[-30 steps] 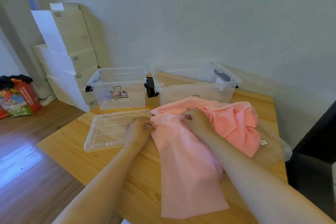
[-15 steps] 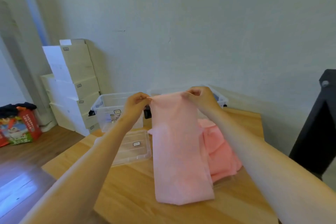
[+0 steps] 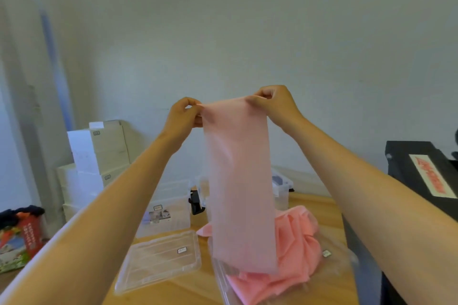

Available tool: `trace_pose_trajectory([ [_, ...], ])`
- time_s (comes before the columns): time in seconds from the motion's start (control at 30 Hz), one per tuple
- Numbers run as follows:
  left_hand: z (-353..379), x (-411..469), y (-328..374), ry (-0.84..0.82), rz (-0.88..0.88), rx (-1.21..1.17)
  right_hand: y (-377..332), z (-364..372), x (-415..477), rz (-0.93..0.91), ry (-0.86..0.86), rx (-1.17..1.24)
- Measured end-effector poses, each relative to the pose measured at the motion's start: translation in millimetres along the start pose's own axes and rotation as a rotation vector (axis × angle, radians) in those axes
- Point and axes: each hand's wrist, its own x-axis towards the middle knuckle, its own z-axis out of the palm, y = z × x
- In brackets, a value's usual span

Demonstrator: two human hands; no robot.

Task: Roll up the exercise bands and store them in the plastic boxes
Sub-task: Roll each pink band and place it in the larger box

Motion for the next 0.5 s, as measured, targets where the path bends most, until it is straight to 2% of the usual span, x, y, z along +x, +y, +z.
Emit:
trace_pose_trajectory([
  [0.33,2,28,90,0.015,0.101,-0.028,-74,-44,38,-0.145,0.119,-0.010],
  [0.5,-3,35,122,-0.039,0.150,-0.275,-109,-58,49,-0.212,0.170,0.026],
])
